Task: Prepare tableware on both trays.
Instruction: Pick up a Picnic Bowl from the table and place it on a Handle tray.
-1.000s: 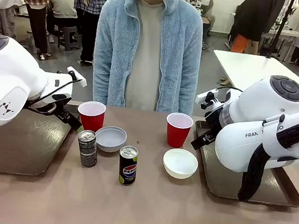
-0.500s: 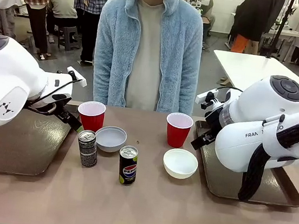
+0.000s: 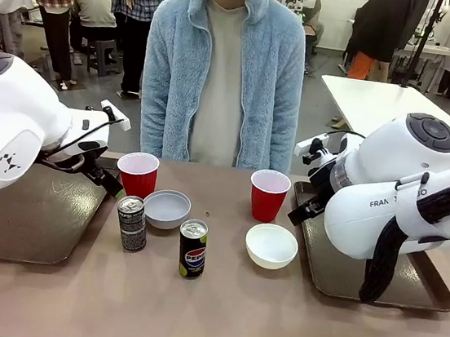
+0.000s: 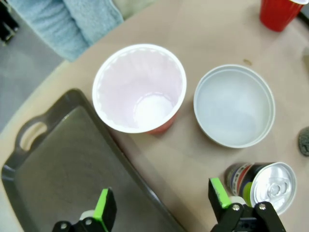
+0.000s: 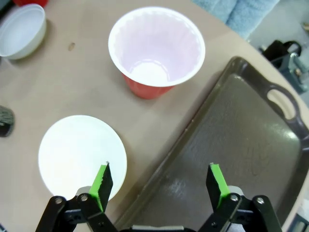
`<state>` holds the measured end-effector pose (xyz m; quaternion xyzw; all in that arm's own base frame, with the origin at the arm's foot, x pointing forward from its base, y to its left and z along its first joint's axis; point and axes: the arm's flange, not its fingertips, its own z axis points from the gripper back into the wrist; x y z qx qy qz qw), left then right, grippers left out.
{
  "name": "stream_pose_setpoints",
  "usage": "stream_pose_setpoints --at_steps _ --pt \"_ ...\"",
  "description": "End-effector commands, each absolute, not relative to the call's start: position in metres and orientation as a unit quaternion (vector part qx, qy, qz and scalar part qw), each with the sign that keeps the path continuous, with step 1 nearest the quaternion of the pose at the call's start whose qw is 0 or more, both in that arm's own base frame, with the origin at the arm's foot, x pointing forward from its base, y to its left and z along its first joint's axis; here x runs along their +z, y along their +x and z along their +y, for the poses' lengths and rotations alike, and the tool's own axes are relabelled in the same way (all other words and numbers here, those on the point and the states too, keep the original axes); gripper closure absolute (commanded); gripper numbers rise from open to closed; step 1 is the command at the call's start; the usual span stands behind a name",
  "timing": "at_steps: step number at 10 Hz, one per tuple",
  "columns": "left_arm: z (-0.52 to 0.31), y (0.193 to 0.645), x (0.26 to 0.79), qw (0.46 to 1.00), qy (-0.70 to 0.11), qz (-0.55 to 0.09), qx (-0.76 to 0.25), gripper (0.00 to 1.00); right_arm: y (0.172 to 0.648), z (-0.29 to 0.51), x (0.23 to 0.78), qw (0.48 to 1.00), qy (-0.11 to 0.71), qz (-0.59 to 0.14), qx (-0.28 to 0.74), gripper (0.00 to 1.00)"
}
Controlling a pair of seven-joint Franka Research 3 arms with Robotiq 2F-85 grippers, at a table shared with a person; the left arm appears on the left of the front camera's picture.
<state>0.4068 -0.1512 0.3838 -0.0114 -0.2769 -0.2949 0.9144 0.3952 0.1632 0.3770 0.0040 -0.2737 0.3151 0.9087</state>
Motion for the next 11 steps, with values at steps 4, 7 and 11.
stream_pose_setpoints --at_steps 4,7,11 --pt "-0.130 0.320 0.498 0.929 -0.038 -0.127 -0.346 0.00 0.293 0.170 0.455 0.951 -0.027 -0.153 0.269 0.00" --pt "-0.132 0.283 0.481 0.947 -0.070 -0.049 -0.310 0.00 0.231 0.191 0.428 0.963 -0.035 -0.046 0.263 0.00" --pt "-0.113 0.292 0.476 0.917 -0.209 -0.077 -0.331 0.00 0.269 0.168 0.450 0.957 0.087 -0.095 0.260 0.00"
